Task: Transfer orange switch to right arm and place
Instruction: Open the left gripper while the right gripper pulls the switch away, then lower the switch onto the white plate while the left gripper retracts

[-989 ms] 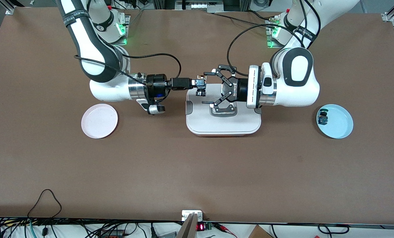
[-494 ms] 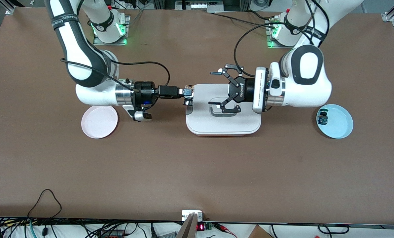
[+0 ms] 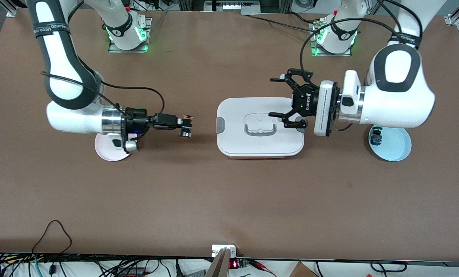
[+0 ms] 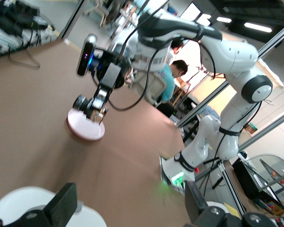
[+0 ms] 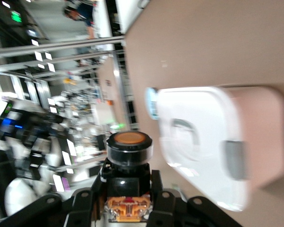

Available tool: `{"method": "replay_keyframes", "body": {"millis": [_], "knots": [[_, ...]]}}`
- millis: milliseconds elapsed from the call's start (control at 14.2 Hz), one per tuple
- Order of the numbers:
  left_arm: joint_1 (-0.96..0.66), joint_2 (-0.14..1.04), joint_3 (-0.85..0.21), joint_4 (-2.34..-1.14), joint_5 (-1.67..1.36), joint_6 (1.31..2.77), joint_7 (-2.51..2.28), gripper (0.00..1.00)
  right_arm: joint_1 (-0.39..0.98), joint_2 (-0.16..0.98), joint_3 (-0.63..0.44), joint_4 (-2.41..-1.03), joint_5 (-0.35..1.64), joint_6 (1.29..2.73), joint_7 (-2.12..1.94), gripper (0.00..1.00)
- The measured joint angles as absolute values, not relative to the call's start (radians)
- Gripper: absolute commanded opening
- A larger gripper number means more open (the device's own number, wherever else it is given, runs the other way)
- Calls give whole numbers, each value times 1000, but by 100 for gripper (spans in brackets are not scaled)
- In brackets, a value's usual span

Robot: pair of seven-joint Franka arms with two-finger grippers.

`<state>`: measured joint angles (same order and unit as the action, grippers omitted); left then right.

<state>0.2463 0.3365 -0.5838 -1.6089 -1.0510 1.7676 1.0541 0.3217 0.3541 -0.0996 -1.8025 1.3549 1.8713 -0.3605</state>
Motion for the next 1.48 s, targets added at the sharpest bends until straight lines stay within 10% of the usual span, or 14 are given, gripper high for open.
{"method": "replay_keyframes", "body": {"millis": [989,1483], "knots": [[265,336,-573,-1360,-213,1346,287,100,245,340,-99,-1786,146,1888,-747,0],[246,335,-577,-1311,101,1212,24,100,211,346,-100,-1925,-9,2168,-1090,0]]}}
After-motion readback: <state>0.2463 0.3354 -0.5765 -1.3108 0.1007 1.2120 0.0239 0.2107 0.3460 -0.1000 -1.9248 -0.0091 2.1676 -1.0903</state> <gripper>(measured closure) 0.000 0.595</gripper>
